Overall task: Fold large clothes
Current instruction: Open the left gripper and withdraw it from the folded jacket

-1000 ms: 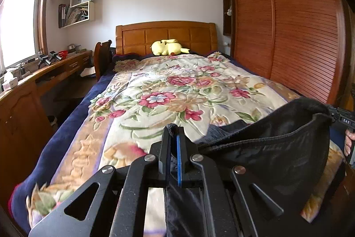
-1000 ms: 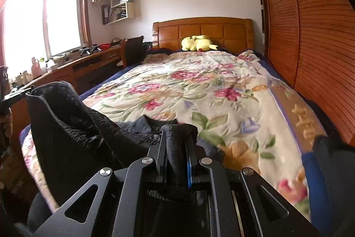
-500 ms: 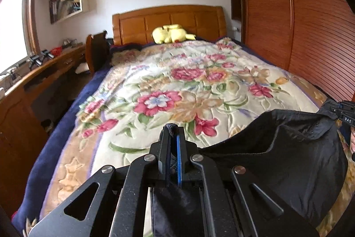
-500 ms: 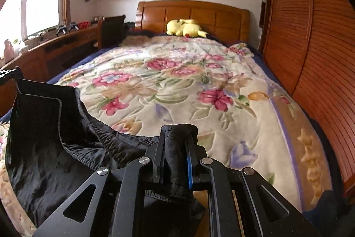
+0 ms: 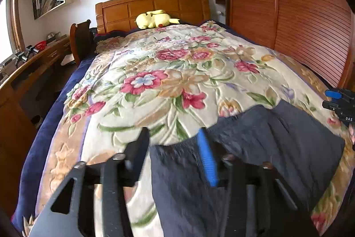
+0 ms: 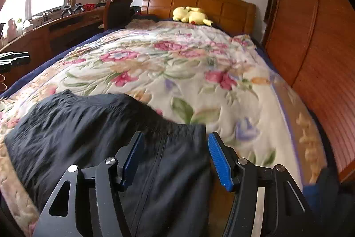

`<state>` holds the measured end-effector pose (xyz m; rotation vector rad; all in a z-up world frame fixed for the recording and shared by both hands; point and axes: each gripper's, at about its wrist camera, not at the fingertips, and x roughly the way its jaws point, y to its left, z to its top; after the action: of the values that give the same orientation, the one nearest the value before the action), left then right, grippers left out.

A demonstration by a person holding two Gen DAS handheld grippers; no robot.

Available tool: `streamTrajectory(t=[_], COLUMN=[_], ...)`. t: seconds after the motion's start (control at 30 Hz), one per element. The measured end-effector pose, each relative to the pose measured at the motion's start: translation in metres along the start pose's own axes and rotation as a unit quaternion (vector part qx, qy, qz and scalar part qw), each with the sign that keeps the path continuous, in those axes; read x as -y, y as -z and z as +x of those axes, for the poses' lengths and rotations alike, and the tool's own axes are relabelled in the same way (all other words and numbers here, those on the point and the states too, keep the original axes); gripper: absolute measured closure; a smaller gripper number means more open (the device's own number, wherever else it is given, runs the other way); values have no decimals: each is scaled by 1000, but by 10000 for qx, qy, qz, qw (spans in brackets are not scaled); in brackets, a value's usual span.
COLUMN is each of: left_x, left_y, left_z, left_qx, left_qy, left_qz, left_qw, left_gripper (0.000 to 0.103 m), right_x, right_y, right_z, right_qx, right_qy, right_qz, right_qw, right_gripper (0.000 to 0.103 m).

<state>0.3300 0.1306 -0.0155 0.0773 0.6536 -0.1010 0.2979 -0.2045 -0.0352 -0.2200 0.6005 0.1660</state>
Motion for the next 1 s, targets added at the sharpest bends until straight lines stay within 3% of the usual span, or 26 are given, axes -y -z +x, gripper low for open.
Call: streamTrajectory(t=[0.07,0.43,0.73,1.0], left_x=[-1,-1,-1,3], left_y=[14,105,132,148], left_z=[-9,-41,-53,-50], left_qx=[-26,-458,-478,-599], left_qy=[94,160,49,55], left_qz=[-68,-365,-537,-546], left_qw=[9999,9982,9974,9967], left_gripper=[43,43,43,43], right_x=[3,12,20,17], right_y=[14,58,75,93], right_z=[-10,-38,-59,-49], right_qx=[-103,-714,-737,-938], right_qy=[-44,-341,-257,-193], right_qz=[103,377,475,540], right_qw=[9999,9962,9958,9939], right_gripper=[41,40,39,36])
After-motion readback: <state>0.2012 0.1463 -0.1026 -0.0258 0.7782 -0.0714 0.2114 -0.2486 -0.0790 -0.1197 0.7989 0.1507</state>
